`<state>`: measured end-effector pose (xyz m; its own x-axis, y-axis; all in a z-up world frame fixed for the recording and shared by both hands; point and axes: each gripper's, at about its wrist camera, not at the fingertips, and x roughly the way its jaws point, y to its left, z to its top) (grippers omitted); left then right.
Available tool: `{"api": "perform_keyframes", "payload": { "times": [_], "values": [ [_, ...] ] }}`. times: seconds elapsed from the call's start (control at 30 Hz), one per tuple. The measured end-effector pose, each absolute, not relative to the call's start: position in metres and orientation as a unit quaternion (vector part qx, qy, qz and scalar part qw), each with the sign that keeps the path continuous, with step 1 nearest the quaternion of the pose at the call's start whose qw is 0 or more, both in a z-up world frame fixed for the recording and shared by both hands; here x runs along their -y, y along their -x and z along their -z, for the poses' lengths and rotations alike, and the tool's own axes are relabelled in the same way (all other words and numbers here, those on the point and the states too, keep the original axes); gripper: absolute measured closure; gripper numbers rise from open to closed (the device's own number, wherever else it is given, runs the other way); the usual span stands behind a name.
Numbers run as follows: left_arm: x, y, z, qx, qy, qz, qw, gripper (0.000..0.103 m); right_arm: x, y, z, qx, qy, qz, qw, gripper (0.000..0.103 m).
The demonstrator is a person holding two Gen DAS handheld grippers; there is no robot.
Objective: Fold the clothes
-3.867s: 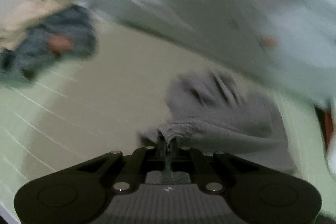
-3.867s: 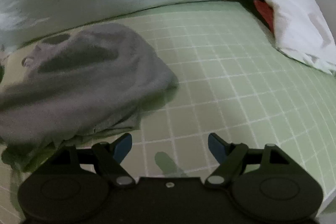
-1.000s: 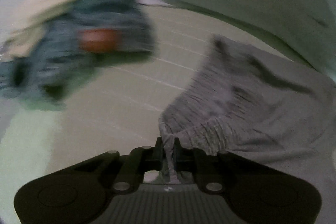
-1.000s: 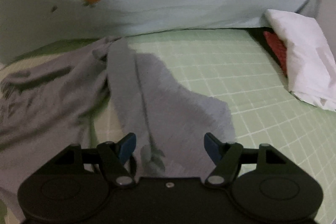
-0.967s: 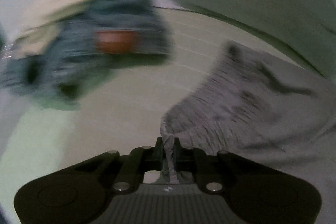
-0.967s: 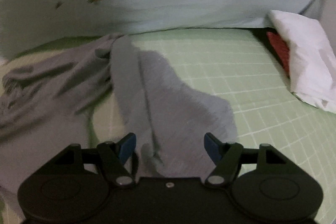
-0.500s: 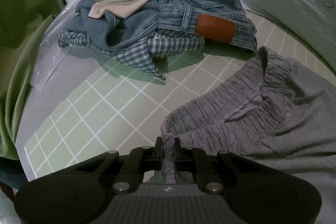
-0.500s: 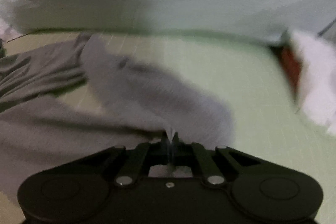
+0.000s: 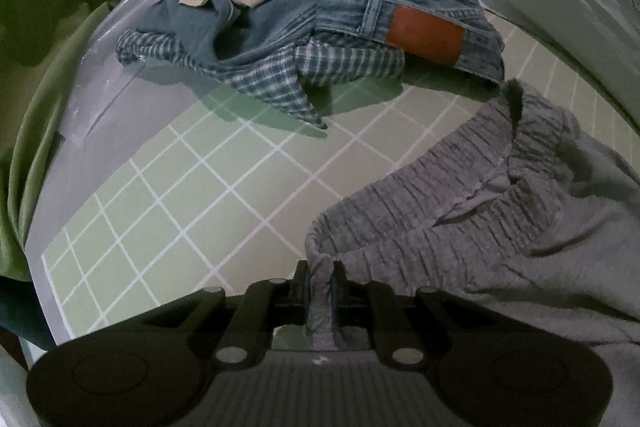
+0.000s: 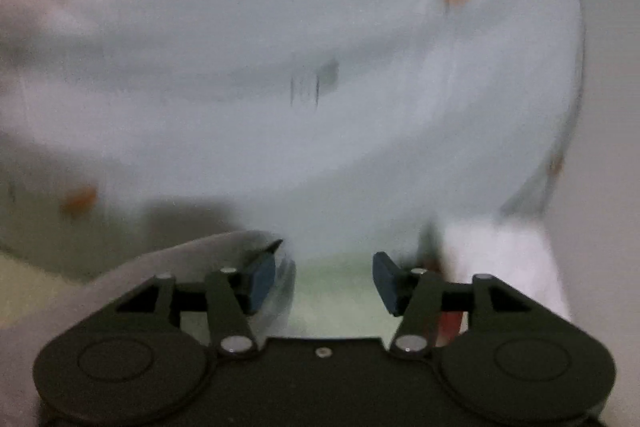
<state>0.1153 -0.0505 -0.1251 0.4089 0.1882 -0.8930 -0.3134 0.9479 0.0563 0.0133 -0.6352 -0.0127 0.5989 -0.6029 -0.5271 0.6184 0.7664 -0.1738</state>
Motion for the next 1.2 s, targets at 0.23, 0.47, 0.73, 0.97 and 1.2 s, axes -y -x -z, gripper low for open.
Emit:
{"api": "perform_keyframes", "payload": {
  "times": [0.23,0.47,0.73,0.97,1.2],
  "values": [
    [0.054,-0.123,0.126,-0.535,0.041,-0.146,0.831,0.088,0.623,0.016,0.089,-0.357,-0.224,0.277,0.863,0.034],
    [0.054,-0.123,0.126,-0.535,0.046,-0.150,0.830,0.089,0.605,-0.012,0.109,-0.392,-0.172,0.234,0.873,0.051],
    [0.043,-0.111,0.115,-0.505,0.057,-0.164,0.846,0.094,0.603,0.059,0.050,-0.305,-0.092,0.336,0.886,0.103],
    [-0.011,-0.091,0.099,-0.487,0.048,-0.213,0.846,0.093,0.601,0.165,0.065,-0.357,-0.173,0.351,0.848,0.103],
    [0.001,-0.059,0.084,-0.468,0.038,-0.174,0.866,0.038,0.577,0.183,0.089,-0.387,-0.173,0.293,0.857,0.058]
  ]
}}
